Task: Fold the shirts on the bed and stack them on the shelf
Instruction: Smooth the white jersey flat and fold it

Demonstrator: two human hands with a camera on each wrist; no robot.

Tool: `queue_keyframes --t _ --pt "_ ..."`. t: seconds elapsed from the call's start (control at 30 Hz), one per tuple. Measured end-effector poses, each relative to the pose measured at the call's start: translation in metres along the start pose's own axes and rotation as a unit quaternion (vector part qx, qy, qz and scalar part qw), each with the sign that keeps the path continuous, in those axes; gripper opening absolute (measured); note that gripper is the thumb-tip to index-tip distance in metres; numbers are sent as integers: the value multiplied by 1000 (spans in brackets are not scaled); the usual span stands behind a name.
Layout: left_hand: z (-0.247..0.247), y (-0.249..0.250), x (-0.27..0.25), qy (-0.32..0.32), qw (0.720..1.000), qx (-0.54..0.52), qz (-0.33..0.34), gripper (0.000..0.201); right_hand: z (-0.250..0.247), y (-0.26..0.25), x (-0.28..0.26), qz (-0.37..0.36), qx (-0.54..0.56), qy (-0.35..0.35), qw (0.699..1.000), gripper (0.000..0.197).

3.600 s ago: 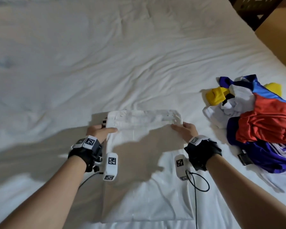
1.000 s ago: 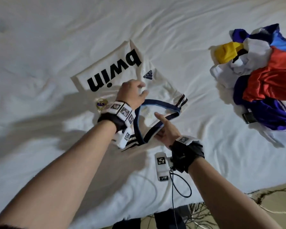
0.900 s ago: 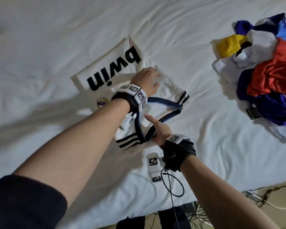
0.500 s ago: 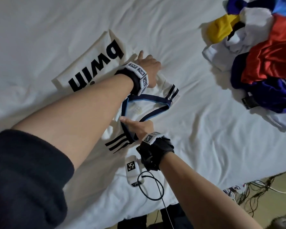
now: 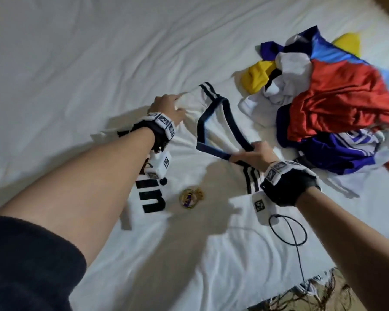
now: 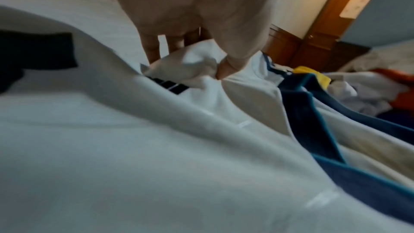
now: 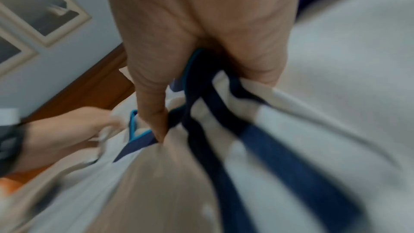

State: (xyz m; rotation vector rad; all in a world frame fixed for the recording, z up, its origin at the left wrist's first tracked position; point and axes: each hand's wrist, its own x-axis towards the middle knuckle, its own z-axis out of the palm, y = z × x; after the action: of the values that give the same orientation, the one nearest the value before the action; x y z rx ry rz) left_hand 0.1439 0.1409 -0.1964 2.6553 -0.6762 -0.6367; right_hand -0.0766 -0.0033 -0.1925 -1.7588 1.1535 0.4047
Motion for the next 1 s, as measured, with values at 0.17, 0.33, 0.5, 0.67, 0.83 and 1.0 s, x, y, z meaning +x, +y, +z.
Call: queue_keyframes --t 0.17,0.33,0.5,0.67,0.83,1.0 --pt "-6 -16 -4 -20 996 -10 -87 54 -38 7 9 21 120 183 975 30" --pt "-17 -53 -19 -46 987 87 -125 55 -3 51 -17 149 336 272 889 34" --pt "-23 -70 -28 -54 986 78 -137 51 66 45 -57 187 556 70 807 26" --pt "-22 -77 -36 -48 989 46 -130 43 153 31 -61 228 560 -16 796 37" --pt "-21 -91 -41 -36 989 24 -140 36 198 15 -77 225 511 -29 829 34" --pt "-21 -120 -58 0 991 -19 -132 29 212 12 -89 206 457 -23 865 41"
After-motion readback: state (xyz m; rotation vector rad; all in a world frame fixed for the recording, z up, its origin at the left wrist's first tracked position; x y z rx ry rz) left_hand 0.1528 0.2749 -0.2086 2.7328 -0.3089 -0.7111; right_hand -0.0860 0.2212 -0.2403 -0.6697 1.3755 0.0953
